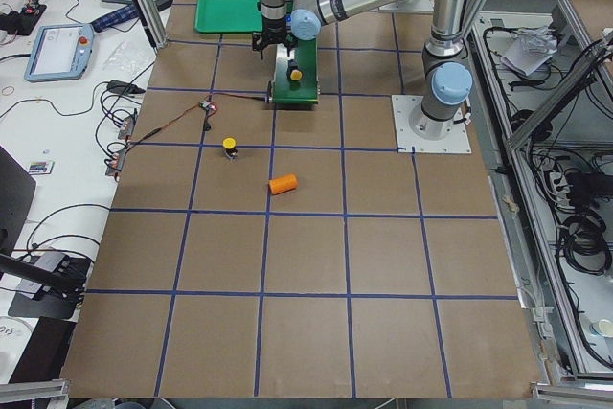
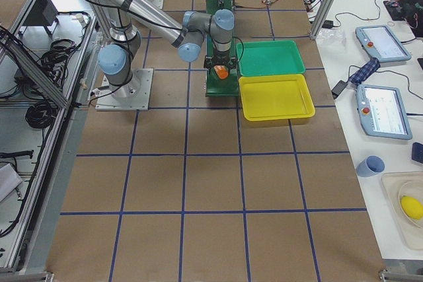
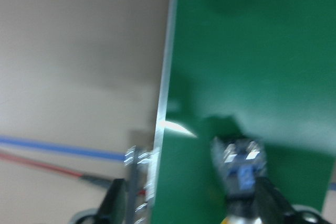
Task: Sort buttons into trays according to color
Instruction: 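Place another button on the belt with the left gripper and withdraw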
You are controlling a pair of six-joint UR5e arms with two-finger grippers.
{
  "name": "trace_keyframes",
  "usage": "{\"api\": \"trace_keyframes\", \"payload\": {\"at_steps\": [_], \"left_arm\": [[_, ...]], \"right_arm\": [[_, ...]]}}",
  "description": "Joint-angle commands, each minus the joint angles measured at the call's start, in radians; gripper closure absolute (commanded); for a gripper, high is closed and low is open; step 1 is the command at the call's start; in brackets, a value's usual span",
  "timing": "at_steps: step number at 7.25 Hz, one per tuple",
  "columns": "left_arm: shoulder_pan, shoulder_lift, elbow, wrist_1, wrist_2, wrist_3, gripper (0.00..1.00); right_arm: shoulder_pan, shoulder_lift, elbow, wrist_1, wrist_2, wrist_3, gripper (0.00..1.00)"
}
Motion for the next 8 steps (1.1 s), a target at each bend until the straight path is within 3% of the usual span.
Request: {"api": "trace_keyframes", "payload": {"at_steps": [1, 4, 5, 8], "left_arm": [[0.123, -0.047, 0.100, -0.001, -0.007, -0.102, 0.00], [0.351, -0.145, 0.110, 0.000, -0.050, -0.205, 0.00], [0.381, -0.183, 0.125, 0.006, -0.047, -0.251, 0.00], [0.390, -0.312, 0.303, -0.008, -0.041, -0.232, 0.00]], "right_arm": [[0.002, -0.001, 0.001, 0.004, 0.000, 0.012, 0.00], [0.005, -0.001, 0.003, 0.013, 0.009, 0.013, 0.00], [0.006, -0.001, 0.003, 0.014, 0.011, 0.015, 0.00], [0.009, -0.002, 0.006, 0.015, 0.012, 0.016, 0.00]]}}
